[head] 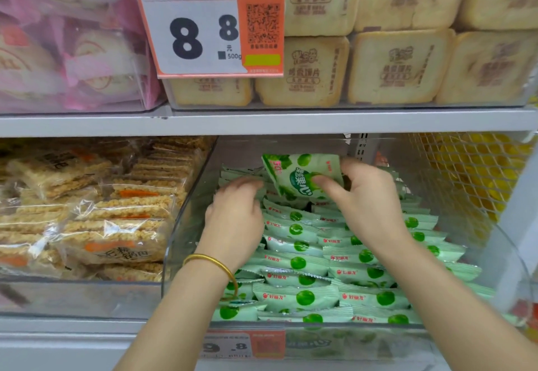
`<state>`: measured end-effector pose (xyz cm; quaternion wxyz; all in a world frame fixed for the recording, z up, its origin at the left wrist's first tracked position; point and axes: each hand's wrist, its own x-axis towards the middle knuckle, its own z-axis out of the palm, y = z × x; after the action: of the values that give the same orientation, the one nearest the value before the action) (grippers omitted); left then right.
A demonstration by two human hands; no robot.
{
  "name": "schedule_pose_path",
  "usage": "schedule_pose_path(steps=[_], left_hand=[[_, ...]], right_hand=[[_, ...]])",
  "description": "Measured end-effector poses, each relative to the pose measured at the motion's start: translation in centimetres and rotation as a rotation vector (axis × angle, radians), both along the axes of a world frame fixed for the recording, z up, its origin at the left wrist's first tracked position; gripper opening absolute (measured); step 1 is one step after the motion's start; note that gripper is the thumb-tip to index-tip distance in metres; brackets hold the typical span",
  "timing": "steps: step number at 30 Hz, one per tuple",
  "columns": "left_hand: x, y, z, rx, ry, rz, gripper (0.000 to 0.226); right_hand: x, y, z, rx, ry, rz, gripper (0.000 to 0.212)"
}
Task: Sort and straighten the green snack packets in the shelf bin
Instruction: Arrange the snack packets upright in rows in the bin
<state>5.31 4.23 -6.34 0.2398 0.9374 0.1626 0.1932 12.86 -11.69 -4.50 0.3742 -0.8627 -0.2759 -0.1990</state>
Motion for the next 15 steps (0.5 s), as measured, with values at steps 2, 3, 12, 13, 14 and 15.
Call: schedule_pose_path(steps=[2, 3, 12, 13, 14, 15], left_hand=[[0.1, -0.2, -0.5, 0.123, 0.110, -0.024, 0.042], [0.1, -0.3, -0.6, 0.162, 0.147, -0.026, 0.042], [-0.8, -0.2, -0.6, 0.153, 0.197, -0.019, 0.038], [-0.9, -0.2, -0.5, 0.143, 0.195, -0.021, 0.038], [-1.0, -0.2, -0.5, 0.136, 0.193, -0.023, 0.038], [-1.0, -0.2, -0.5, 0.131, 0.190, -0.027, 0.038]], right_hand=[[-0.1, 0.6, 0.1, -0.108, -0.047, 0.002, 0.022], [-0.2, 0.8, 0.3, -0.183, -0.062, -0.004, 0.021], [0.4, 2.9, 2.0, -0.605, -0.186, 0.047, 0.020], [0.9, 3.4, 2.4, -0.657, -0.146, 0.070, 0.021], [1.4, 3.9, 2.7, -0.714, -0.097, 0.099, 0.022], [1.7, 4.4, 2.8, -0.772, -0.055, 0.129, 0.023]])
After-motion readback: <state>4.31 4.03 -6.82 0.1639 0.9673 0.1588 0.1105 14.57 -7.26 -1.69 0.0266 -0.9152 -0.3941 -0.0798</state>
